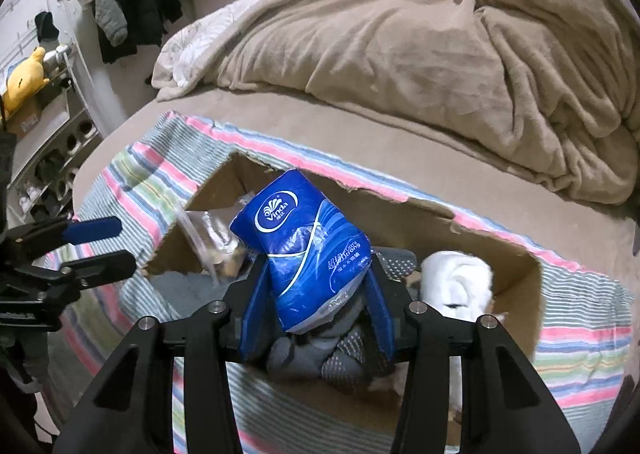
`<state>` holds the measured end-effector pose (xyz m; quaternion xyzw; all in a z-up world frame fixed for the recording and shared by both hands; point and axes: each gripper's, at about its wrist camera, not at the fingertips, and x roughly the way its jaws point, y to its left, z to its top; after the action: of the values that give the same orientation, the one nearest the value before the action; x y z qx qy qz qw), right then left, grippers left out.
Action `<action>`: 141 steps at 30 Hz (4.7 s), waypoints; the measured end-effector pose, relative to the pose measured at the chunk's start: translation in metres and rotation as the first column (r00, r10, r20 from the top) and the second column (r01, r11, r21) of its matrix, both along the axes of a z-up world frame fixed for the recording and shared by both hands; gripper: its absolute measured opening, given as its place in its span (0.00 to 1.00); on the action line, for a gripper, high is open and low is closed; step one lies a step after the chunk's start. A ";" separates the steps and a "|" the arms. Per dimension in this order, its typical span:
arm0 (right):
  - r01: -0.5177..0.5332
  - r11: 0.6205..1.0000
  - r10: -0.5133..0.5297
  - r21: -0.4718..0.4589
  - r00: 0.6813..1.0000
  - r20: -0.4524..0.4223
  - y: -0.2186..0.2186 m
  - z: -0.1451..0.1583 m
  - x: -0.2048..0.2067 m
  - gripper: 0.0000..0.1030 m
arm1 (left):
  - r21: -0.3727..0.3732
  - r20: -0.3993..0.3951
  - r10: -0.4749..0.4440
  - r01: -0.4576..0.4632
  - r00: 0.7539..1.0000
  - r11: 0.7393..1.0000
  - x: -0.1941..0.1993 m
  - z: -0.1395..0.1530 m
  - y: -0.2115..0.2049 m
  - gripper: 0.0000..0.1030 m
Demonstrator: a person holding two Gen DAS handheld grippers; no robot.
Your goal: Organize objects
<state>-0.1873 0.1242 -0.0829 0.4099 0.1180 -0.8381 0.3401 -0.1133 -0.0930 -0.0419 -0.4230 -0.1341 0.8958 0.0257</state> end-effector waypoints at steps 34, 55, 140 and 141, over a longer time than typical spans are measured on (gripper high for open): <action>0.101 0.991 -0.103 -0.085 0.994 -0.020 0.054 0.034 0.052 0.75 | -0.071 -0.032 -0.086 0.083 0.996 0.994 0.036 0.034 0.062 0.75; 0.163 0.981 -0.166 -0.106 0.986 -0.020 0.102 0.049 0.119 0.75 | -0.114 -0.042 -0.095 0.090 0.995 0.989 0.097 0.043 0.111 0.84; 0.208 0.975 -0.209 -0.082 0.978 -0.007 0.118 0.040 0.120 0.75 | -0.127 -0.044 -0.040 0.035 0.998 0.991 0.092 0.042 0.091 0.99; 0.208 0.975 -0.209 -0.082 0.978 -0.007 0.118 0.040 0.120 0.75 | -0.129 -0.042 -0.042 0.036 0.998 0.991 0.092 0.041 0.092 0.99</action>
<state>-0.0671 0.2420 -0.0432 0.3994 0.0428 -0.8764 0.2657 -0.0216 -0.0012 -0.0006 -0.4064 -0.0673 0.9110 0.0189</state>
